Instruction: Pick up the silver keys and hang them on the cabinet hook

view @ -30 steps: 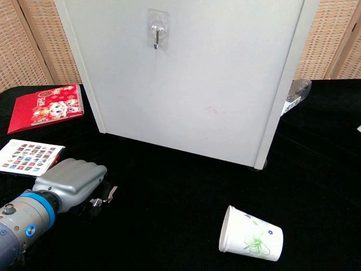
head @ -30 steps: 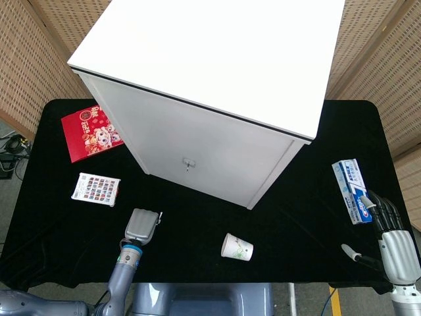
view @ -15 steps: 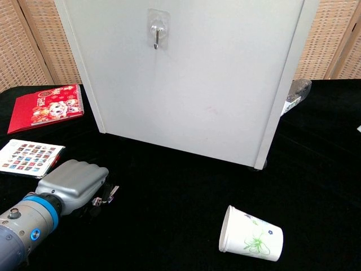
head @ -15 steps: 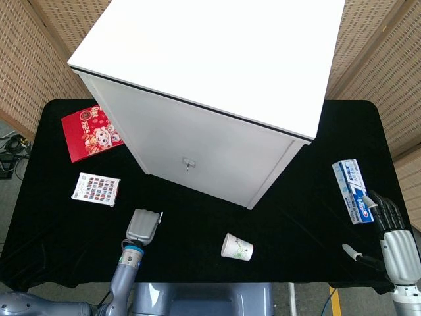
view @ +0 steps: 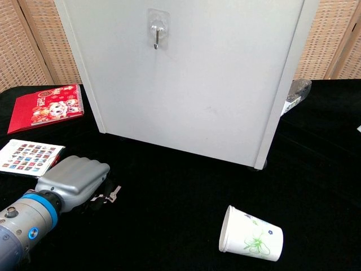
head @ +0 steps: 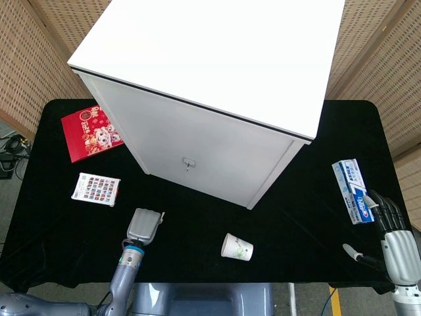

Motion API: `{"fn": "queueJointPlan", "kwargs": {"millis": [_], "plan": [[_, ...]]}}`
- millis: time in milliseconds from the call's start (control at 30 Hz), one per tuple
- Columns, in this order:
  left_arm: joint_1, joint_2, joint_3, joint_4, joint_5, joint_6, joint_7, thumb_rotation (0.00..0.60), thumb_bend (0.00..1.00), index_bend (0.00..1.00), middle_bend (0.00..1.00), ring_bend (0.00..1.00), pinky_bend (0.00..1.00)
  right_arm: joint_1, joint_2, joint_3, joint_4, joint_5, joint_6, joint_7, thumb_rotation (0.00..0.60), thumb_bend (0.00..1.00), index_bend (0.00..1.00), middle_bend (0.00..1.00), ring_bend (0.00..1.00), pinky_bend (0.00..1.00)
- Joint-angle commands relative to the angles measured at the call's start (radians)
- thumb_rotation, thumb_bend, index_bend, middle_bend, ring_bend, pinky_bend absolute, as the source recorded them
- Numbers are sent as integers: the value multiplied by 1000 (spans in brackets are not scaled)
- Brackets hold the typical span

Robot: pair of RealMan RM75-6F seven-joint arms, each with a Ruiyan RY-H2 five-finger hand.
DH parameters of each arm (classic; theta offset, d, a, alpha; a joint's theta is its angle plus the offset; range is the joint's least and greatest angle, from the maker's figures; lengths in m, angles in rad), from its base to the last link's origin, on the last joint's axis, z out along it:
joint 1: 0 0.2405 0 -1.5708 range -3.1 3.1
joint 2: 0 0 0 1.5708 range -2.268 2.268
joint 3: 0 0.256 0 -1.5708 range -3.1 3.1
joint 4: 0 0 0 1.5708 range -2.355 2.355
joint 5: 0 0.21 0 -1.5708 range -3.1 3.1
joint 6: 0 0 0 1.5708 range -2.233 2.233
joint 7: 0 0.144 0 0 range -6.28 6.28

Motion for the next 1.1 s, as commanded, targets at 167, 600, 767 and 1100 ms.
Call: {"fn": "queueJointPlan", "kwargs": {"millis": [167,600,767,1100], "plan": [[-4,61,11,-56,83,23,-8,600,534,546,909,852,764,-1,1,2,1,6,0,6,600,104,25,0,0,0],[-72,348,72,-187,453,10,-159,600,531,590,910,852,764,-2,1,1,-2,-1,6,3,600,104,25,0,0,0],[-86,394,49,-212,505,8,-175,600,531,594,910,852,765,-3,0,0,-3,-2,6,-1,600,104,25,0,0,0],[-138,467,-10,-265,616,-6,-141,600,530,621,910,852,765,-2,-2,1,0,-1,5,0,600,104,25,0,0,0]]}}
